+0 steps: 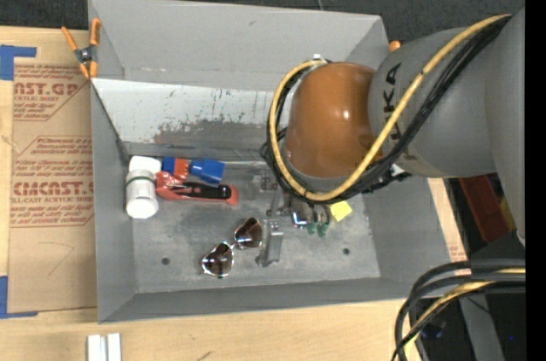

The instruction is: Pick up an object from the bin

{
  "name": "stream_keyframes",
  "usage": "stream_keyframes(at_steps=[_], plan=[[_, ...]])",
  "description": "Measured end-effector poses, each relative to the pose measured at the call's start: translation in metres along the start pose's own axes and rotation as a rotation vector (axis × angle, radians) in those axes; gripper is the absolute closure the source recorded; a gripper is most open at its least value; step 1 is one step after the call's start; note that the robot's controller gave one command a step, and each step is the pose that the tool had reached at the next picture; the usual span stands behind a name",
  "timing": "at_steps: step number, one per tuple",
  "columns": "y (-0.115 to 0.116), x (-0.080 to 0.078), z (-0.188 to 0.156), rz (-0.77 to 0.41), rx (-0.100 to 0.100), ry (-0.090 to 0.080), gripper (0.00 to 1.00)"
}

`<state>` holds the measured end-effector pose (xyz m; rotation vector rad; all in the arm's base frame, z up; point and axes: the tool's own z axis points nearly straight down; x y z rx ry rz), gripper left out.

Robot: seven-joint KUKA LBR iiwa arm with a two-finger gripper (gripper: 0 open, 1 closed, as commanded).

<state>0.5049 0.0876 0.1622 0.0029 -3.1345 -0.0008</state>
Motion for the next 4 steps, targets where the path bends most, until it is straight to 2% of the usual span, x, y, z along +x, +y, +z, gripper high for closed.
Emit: stream_keyframes(at_steps=[1, 2, 3, 4], plan=[[0.000, -0.002, -0.004, 0.001, -0.001, -0.007, 0.00], [-0.019, -0.031, 0.035, -0.049, -0.002, -0.014, 0.00], [-0.022, -0.037, 0.069, -0.190, 0.002, -0.001, 0.00], [-0.029, -0.042, 0.077, -0.477, 0.000, -0.009, 0.00]])
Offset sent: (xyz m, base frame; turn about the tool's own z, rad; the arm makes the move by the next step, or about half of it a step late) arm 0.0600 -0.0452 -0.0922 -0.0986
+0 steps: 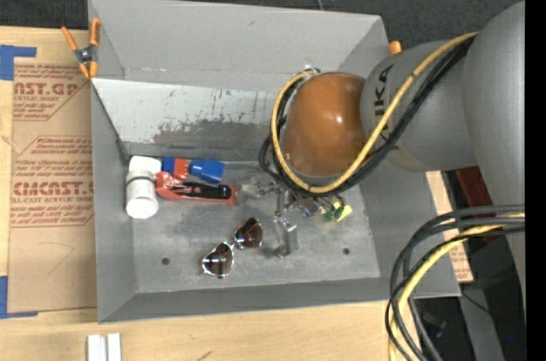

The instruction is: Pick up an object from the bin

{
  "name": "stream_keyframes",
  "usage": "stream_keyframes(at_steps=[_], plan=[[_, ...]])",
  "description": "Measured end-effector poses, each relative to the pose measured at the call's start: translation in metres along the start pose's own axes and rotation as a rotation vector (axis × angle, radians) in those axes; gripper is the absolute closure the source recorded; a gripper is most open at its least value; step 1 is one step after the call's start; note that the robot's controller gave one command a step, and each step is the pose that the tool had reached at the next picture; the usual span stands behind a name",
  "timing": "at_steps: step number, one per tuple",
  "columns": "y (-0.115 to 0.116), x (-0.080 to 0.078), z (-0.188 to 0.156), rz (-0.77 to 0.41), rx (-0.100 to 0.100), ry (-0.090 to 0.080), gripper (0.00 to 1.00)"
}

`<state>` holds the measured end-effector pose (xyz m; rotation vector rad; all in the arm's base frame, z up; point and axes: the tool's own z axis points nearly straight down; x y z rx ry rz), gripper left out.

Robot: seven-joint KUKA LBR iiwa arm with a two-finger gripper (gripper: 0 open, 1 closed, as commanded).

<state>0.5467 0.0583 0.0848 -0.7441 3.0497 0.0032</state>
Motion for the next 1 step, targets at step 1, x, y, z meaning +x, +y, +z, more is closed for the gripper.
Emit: stream_keyframes(at_steps=[1], plan=[[-0.0063, 0.0040, 0.0058, -0.170, 0.000, 0.003, 0.00]])
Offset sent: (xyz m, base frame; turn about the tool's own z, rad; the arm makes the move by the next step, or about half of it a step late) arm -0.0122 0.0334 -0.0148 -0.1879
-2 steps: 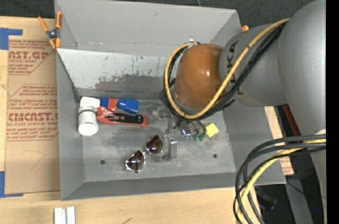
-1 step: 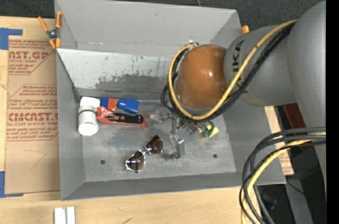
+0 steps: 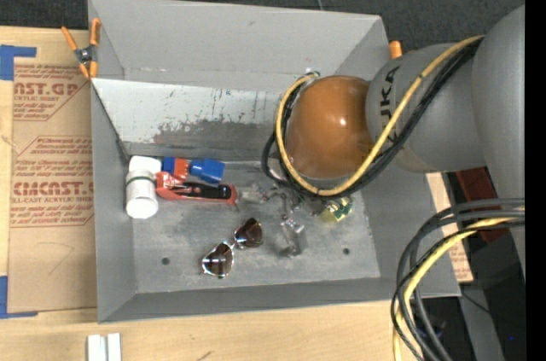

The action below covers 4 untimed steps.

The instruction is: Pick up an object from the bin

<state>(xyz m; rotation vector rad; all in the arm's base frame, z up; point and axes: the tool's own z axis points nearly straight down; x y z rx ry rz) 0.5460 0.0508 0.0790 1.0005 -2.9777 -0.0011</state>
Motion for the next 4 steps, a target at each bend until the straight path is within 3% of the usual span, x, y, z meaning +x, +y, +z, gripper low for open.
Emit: stream_keyframes(at_steps=[1, 2, 4], plan=[[0.013, -0.005, 0.003, 0.068, -0.001, -0.002, 0.00], [0.051, -0.014, 0.009, -0.351, -0.001, -0.003, 1.00], [0.051, -0.013, 0.009, -0.351, -0.002, -0.002, 1.00]])
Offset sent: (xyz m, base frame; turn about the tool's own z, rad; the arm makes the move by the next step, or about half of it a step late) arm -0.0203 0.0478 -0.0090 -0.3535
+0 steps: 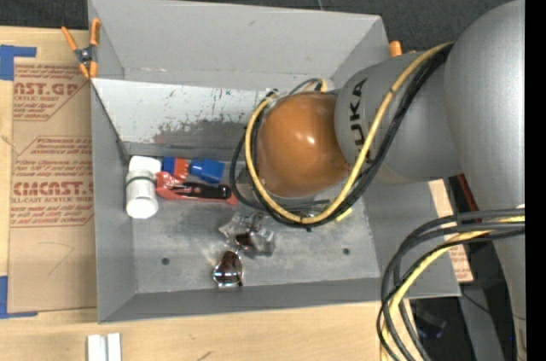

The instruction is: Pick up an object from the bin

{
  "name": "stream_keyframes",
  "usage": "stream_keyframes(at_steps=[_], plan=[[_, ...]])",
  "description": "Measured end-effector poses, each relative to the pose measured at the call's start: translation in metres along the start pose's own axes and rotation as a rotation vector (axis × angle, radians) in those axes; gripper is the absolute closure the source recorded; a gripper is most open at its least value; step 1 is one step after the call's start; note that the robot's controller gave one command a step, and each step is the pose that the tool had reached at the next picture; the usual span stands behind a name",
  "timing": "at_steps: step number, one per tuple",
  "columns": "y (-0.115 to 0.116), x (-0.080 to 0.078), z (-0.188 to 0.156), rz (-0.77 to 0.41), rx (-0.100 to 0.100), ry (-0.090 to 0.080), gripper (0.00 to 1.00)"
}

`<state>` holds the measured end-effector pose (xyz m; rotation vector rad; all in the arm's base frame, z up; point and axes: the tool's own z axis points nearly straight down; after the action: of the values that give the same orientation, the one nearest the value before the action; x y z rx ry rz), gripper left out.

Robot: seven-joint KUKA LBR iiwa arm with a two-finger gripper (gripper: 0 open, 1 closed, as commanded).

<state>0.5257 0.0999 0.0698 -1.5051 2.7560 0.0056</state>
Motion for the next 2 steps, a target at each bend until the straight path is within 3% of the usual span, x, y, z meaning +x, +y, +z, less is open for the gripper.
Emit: stream_keyframes(at_steps=[2], plan=[[0.0000, 0.0000, 0.0001, 0.000, 0.000, 0.000, 1.00]])
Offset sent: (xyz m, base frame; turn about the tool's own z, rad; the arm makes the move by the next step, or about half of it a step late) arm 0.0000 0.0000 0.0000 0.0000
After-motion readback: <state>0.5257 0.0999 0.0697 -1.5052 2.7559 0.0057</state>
